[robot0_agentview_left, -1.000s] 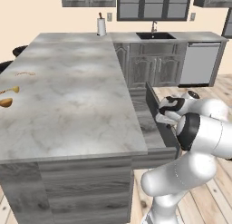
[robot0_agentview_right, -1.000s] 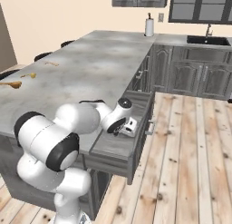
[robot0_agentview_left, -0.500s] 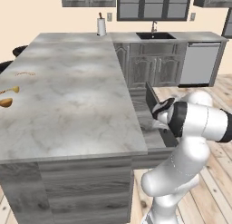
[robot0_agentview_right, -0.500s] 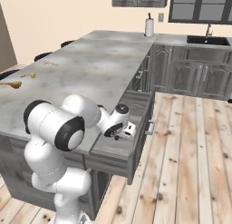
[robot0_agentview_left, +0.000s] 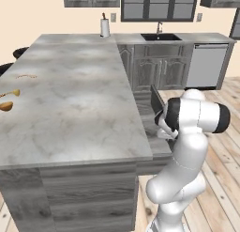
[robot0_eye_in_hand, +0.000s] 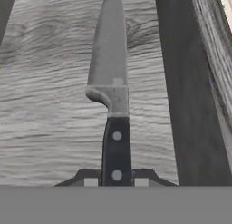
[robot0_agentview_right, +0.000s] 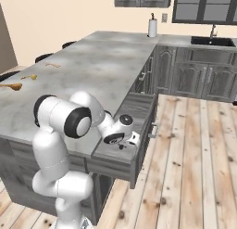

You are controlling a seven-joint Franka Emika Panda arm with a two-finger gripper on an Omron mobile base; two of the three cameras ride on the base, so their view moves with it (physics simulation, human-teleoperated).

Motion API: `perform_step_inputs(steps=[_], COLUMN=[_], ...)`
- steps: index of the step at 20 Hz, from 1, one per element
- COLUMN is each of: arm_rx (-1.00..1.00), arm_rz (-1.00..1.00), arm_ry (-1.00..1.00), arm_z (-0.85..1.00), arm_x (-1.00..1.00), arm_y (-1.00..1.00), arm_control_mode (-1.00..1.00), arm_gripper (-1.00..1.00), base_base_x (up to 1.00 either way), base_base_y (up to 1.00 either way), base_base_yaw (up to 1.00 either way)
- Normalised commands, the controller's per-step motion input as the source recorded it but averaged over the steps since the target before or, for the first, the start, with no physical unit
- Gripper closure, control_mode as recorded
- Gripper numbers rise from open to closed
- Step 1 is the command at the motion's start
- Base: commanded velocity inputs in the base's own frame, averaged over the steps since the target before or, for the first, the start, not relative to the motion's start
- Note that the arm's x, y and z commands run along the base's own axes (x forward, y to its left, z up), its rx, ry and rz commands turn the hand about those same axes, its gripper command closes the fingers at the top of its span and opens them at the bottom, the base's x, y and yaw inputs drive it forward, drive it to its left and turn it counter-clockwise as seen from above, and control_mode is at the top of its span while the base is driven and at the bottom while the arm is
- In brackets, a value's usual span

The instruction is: Pick up the metallic utensils from the counter and place them in the open drawer. Make sure not to pick up any wooden utensils.

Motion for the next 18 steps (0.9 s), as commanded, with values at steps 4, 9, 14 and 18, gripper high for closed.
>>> perform_step_inputs(steps=[4,9,14,18], arm_rx=[0.00,0.00,0.00,0.00], arm_rz=[0.00,0.00,0.00,0.00], arm_ry=[-0.06,-0.03,0.00,0.00], arm_z=[-0.25,-0.12,-0.13,0.00], arm_x=[0.01,0.04,0.26,0.08], arm_y=[-0.13,0.00,0.00,0.00], arm_control_mode=[-1.00,-1.00,-1.00,-1.00], arm_gripper=[1.00,1.00,-1.00,-1.00], base_base_x=[0.00,0.00,0.00,0.00], base_base_y=[0.00,0.00,0.00,0.00], base_base_yaw=[0.00,0.00,0.00,0.00])
